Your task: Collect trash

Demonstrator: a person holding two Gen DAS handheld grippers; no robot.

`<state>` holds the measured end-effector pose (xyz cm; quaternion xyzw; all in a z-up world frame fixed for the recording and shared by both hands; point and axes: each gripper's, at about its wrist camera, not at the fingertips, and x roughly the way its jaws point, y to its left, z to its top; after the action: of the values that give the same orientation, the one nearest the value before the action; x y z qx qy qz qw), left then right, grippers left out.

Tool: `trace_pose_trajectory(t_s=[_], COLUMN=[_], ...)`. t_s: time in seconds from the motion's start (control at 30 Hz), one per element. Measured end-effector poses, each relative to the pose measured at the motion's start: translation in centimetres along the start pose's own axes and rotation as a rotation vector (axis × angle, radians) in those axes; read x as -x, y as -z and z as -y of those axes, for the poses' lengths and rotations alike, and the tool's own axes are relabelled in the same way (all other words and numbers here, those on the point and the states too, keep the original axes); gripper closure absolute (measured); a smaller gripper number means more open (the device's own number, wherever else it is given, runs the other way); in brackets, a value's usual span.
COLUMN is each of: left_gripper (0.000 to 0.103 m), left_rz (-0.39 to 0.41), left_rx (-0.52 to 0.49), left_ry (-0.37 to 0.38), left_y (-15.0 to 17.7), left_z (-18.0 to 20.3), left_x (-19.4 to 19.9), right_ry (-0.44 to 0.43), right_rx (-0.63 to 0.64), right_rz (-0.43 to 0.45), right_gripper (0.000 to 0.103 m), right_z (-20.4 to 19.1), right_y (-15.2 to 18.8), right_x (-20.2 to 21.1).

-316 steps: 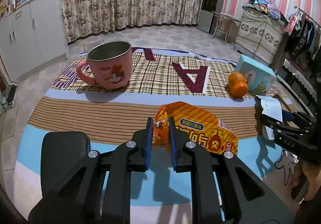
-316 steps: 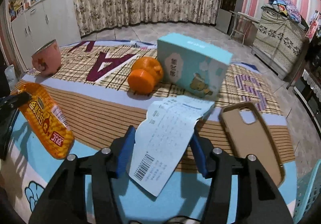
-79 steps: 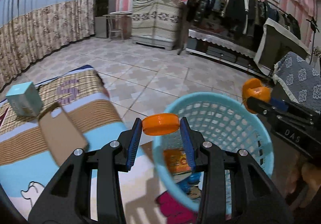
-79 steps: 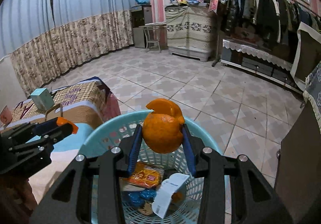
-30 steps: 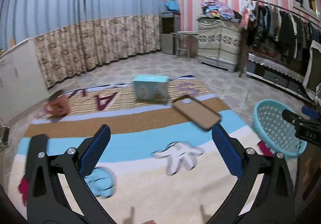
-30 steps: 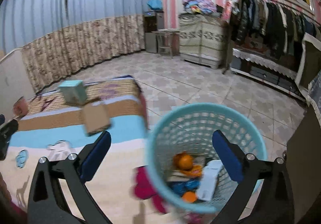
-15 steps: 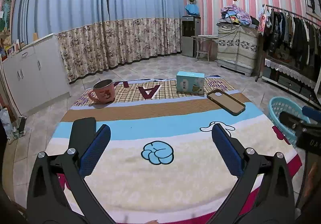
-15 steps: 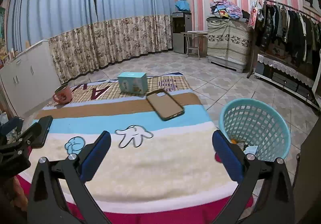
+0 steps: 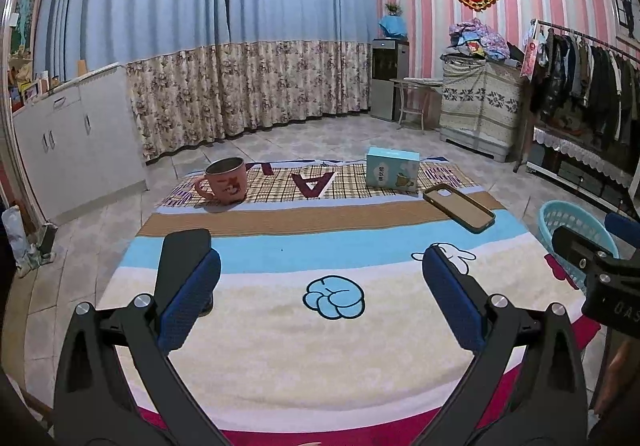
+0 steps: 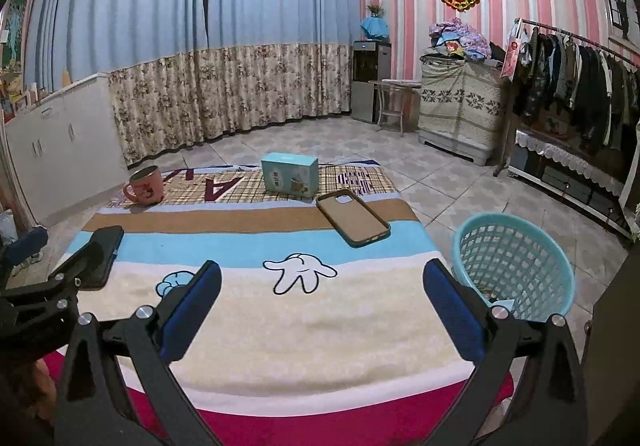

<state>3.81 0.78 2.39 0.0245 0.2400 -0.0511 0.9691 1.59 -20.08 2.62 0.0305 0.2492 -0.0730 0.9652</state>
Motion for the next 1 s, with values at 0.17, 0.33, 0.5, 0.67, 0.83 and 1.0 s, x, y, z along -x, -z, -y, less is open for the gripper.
trace_pose_trajectory(t_s=[0.17, 0.33, 0.5, 0.67, 0.83, 1.0], left_gripper=[0.005, 0.005, 0.005, 0.005, 0.005, 0.005], left_rz=[0.001, 0.007, 0.016, 0.024, 0.016, 0.010], left_rx=[0.013, 0.011, 0.003, -0.006, -0.004, -0.006], left_ry=[0.005, 0.014, 0.020, 0.020, 0.027, 0.032], left_y=[0.1, 0.3, 0.4, 0.6, 0.7, 0.7], left_z=[-0.3, -0.2, -0.1, 0.0, 0.0, 0.0], left_x=[0.0, 0.1, 0.3, 0.5, 0.5, 0.2], right_ry=[0.008, 0.007, 0.005, 0.011, 0.017, 0.022], right_rx=[-0.008, -0.021, -0.022, -0.027, -0.040, -0.045], right_rz=[0.025, 0.035, 0.033, 0.031, 0.023, 0.023], right_gripper=[0.004, 0.004, 0.004, 0.004, 0.004, 0.004], right_z=[0.1, 0.4, 0.5, 0.4, 0.7, 1.1], right_y=[-0.2, -0.3, 0.0, 0.4, 0.7, 0.8], right_x=[0.7, 0.7, 0.5, 0.4, 0.2, 0.3])
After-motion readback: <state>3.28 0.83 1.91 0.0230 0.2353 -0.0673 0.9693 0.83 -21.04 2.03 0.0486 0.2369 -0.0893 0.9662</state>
